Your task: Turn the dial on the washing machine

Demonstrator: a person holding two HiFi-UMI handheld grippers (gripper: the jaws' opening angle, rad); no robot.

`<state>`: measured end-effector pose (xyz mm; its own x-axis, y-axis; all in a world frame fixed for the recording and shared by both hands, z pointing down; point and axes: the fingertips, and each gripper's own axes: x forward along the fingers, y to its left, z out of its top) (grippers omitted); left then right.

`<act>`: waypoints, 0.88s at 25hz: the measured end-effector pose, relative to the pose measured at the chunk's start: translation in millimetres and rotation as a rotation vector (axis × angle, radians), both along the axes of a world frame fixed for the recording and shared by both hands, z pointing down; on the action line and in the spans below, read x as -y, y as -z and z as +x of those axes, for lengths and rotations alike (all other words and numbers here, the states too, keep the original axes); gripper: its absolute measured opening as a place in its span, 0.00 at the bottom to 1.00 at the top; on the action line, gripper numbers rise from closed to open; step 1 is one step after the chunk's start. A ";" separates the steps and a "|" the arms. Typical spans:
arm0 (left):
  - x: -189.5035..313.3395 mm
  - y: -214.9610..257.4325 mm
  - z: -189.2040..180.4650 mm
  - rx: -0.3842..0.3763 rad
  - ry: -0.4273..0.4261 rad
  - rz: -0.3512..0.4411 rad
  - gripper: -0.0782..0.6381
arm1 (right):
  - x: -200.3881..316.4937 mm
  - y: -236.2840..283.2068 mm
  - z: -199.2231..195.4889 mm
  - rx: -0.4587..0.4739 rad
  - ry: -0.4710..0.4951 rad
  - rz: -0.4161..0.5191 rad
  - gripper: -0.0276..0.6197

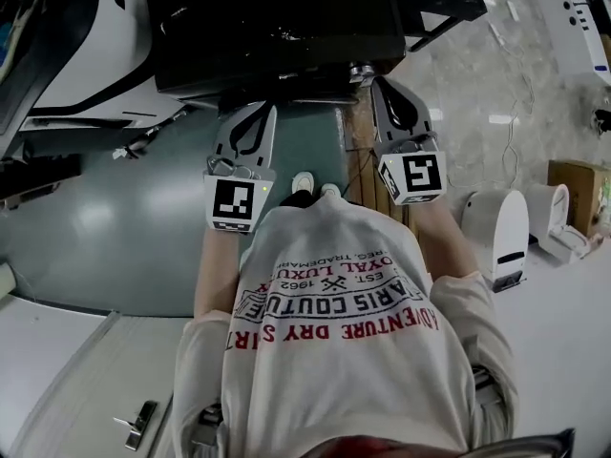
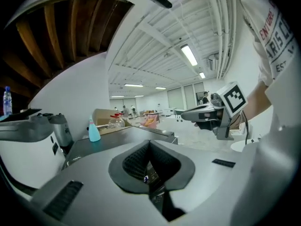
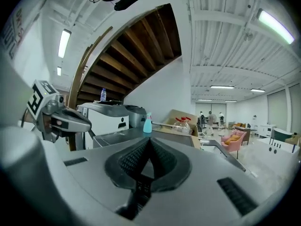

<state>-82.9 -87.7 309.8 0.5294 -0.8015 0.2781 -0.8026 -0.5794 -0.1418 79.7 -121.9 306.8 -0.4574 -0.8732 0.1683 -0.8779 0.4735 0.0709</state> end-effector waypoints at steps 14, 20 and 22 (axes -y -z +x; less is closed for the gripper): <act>4.0 41.7 -11.8 -0.040 0.052 0.042 0.13 | -16.3 28.8 -3.4 0.000 0.065 0.026 0.09; -2.0 43.8 -10.9 -0.036 0.057 0.044 0.13 | -18.9 25.5 -8.1 -0.015 0.083 0.009 0.08; -4.9 43.4 -11.2 -0.038 0.060 0.043 0.13 | -20.9 25.8 -9.4 -0.010 0.087 0.010 0.08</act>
